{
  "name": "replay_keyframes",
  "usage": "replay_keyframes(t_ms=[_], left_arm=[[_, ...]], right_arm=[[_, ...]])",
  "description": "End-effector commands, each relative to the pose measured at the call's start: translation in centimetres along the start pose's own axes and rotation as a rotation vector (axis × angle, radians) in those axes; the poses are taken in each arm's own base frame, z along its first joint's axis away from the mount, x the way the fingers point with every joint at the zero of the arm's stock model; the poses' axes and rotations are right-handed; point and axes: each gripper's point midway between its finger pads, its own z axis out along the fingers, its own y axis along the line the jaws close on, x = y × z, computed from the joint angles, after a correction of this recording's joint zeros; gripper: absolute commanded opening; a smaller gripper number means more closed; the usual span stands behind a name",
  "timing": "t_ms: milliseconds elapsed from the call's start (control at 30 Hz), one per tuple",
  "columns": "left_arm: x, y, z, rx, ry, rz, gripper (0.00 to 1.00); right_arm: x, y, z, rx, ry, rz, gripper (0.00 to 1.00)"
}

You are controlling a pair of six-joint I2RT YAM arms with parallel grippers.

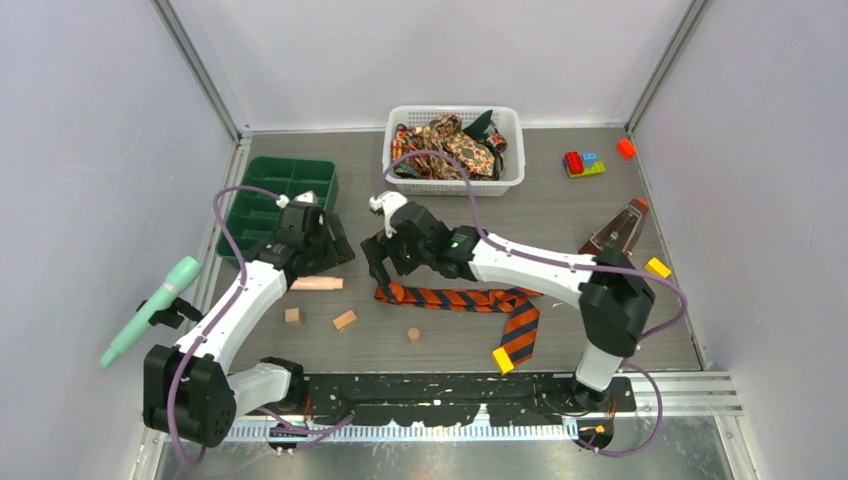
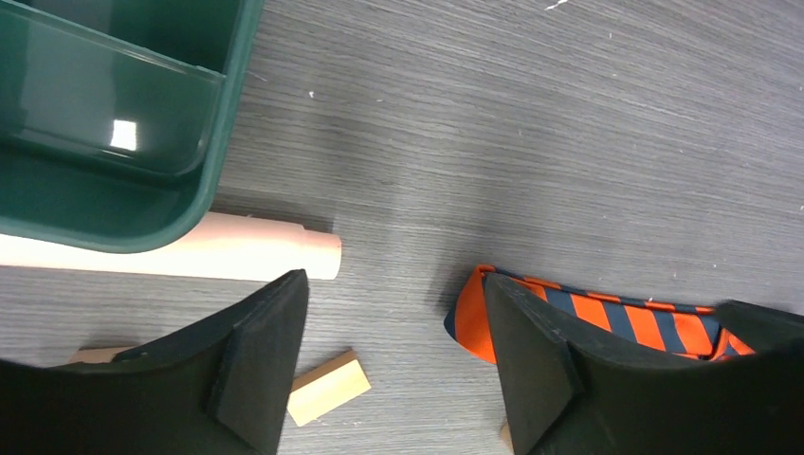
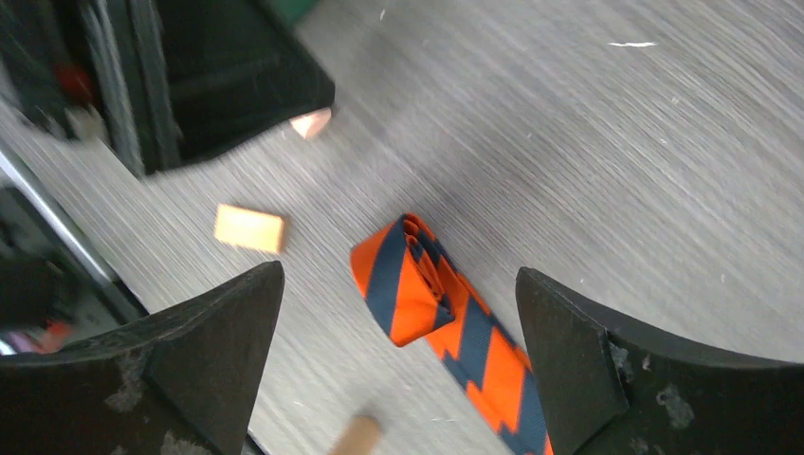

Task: Roll the ties
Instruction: Roll the tie at the center of the board.

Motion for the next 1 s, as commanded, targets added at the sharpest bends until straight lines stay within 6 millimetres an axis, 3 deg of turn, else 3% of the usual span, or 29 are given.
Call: replay_keyframes(t_ms=[0, 33, 100, 267, 367, 600, 767, 967], left_arm=[[0.0, -1.0, -0.1, 0.067, -0.02, -0.029, 0.73], [0.3, -1.1, 0.0, 0.079, -0.014, -0.026, 0.77], [0.6, -1.3, 0.0, 0.102, -0.009, -0.027, 0.86], [0.2, -0.5, -0.2, 0.054, -0.035, -0.048, 0.99], [-0.7, 0.7, -0.9, -0.02, -0.077, -0.06, 1.0], [-2.5, 0.7, -2.8, 0.011, -0.2, -0.082, 1.0], [-3.6, 0.9, -4.0, 0.045, -0.327, -0.096, 1.0], [-3.8, 1.4, -4.9, 0.05, -0.382, -0.098, 0.94]], right_arm=[[-2.8, -2.4, -3.2, 0.17, -0.138, 0.417, 1.0], [-2.7, -2.6, -3.2, 0.167, -0.145, 0.56, 1.0], [-0.7, -2.4, -2.8, 0.116, -0.137, 0.657, 0.99], [0.1, -2.4, -3.4, 0.096, -0.157, 0.76, 1.0], [1.2, -4.3, -4.4, 0.225, -0.149, 0.78, 1.0], [2.6, -7.2, -7.2, 0.349, -0.199, 0.824, 0.99], [3.3, -7.3, -7.4, 0.322, -0.197, 0.86, 0.99], [3.3, -5.5, -6.2, 0.226, -0.158, 0.927, 1.0]])
